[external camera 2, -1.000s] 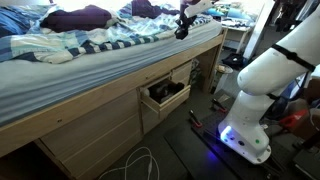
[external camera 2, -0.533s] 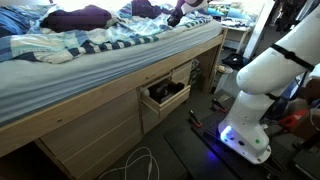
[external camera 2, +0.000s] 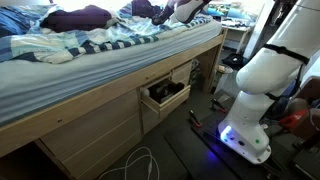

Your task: Take the black socks from the drawer and put them on the bed

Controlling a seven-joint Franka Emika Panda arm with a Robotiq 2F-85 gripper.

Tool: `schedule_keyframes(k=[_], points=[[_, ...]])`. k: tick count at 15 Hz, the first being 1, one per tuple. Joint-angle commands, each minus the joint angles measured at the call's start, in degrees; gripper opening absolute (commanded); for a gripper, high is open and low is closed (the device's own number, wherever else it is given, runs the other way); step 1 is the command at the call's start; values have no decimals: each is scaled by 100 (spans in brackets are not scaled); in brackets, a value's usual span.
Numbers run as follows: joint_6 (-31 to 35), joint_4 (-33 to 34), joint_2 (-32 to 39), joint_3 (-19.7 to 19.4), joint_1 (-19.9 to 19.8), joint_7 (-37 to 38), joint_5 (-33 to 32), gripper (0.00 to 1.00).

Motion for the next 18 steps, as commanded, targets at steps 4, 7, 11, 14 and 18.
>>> schedule_keyframes(k=[4, 7, 11, 14, 18], points=[[82, 650, 1076, 40, 150, -375, 459, 33], [43, 672, 1099, 34, 115, -438, 575, 45], [-124, 540, 749, -27, 82, -325, 528, 73], [-382, 338, 311, -83, 82, -185, 455, 95], [-833, 55, -272, -89, 117, -225, 580, 100]])
